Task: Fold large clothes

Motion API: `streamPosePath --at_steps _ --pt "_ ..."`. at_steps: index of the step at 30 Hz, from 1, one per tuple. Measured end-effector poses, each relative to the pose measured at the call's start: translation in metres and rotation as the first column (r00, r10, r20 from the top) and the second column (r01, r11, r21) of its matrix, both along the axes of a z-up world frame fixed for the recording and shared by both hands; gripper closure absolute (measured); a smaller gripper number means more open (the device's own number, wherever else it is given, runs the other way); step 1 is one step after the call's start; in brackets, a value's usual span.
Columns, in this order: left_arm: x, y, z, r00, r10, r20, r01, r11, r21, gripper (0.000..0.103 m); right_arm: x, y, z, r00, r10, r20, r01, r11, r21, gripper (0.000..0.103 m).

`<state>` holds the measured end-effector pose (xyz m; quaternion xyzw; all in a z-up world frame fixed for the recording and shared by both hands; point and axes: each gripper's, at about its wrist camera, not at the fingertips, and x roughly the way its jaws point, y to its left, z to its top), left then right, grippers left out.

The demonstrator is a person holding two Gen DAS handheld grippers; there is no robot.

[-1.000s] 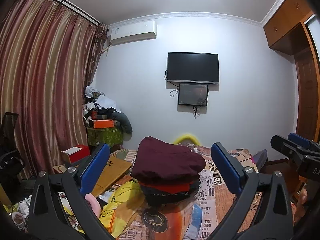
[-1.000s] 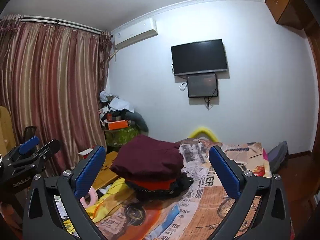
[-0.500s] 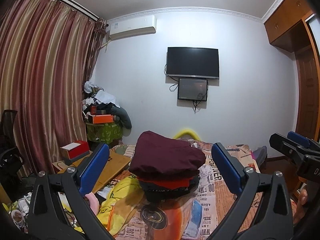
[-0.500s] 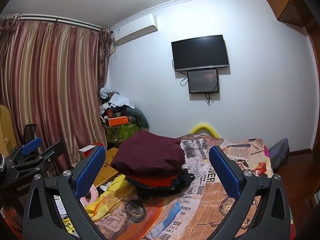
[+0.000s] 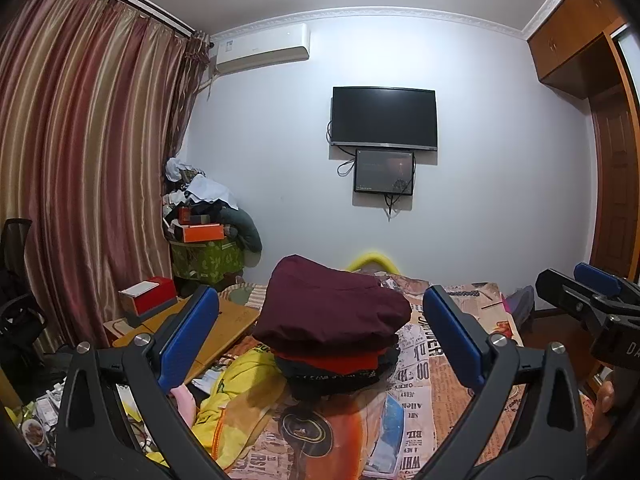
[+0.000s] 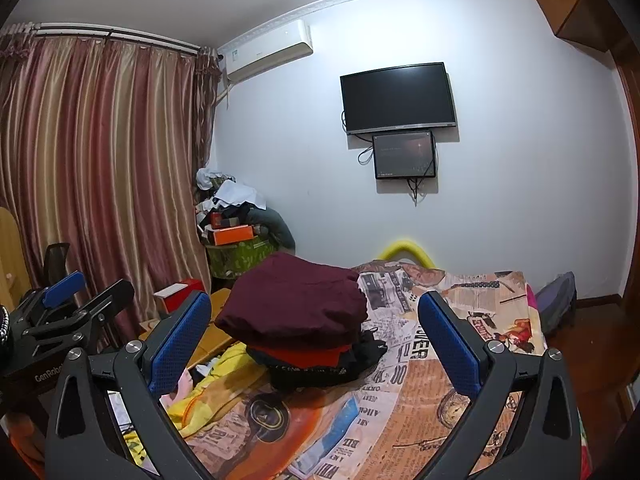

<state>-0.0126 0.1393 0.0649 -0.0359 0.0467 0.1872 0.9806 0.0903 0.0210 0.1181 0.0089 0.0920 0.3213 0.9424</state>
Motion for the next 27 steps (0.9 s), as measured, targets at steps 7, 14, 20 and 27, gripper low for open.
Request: streamPosePath --at_steps 7,14,20,27 --pt "0.0034 0.0037 -0.0027 1.000 -0.003 -0.005 0.003 1.000 -0.009 0.001 0.0012 -0.0012 0.0001 1.000 -0.001 -0.002 0.001 1.000 0.001 0.000" --pt "0.0057 0.0064 -0.0033 1.000 -0.006 -0.008 0.006 1.000 -0.016 0.001 0.0028 -0.0015 0.0002 1.000 -0.004 -0.006 0.004 1.000 0.003 0.000" --pt "0.0069 0.0068 -0.0052 1.000 -0.007 -0.012 0.007 1.000 -0.020 0.001 0.0036 -0.0022 -0.0004 1.000 -0.004 -0.009 0.004 1.000 0.004 0.000" --pt "0.0099 0.0045 -0.0098 1.000 -0.017 -0.025 0.017 1.000 -0.019 0.001 0.0038 -0.0027 -0.0018 1.000 -0.005 -0.014 0.005 1.000 0.005 0.000"
